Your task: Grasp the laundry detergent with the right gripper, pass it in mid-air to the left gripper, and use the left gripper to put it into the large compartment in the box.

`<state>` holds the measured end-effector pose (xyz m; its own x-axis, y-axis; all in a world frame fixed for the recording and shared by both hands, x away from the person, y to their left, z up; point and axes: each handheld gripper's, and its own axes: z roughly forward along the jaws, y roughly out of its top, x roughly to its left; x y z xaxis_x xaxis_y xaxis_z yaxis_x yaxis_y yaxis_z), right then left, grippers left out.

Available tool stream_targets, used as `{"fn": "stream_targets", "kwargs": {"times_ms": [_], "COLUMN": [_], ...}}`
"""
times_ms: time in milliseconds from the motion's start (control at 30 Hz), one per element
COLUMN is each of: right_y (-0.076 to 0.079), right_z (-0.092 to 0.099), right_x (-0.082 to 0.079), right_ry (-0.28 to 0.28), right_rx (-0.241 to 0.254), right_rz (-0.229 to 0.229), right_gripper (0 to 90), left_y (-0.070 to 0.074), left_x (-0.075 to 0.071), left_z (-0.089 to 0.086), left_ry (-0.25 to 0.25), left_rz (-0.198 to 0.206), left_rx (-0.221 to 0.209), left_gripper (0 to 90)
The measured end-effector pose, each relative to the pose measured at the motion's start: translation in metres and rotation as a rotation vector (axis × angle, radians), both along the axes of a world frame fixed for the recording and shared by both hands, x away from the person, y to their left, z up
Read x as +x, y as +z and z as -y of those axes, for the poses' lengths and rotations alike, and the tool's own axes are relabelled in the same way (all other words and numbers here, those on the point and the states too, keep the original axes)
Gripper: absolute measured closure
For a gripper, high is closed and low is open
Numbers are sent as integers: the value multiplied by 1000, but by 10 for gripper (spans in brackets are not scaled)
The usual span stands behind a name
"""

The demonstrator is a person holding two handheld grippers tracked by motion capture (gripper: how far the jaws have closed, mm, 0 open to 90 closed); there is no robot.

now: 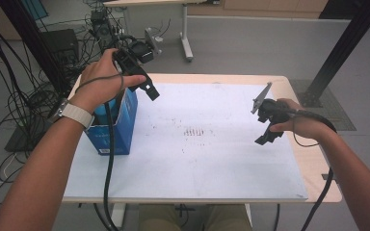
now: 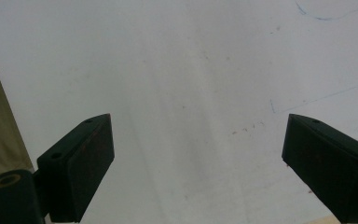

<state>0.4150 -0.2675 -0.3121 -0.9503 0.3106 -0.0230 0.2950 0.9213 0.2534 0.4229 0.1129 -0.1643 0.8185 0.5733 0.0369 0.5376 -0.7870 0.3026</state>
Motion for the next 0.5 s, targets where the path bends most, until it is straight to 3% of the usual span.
{"fn": "stream_targets", "kwargs": {"times_ms": [500], "right_y": [-4], "right_z": [1], "right_x": [2], "right_ry": [-10], "right_rx": [4], "right_rz": [-5], "right_gripper": [90], "left_y": [-23], "left_x": [1], "left_z": [23], "left_ry": [-126], "left_rz": [-23], "left_rx": [75], "left_gripper": [88]}}
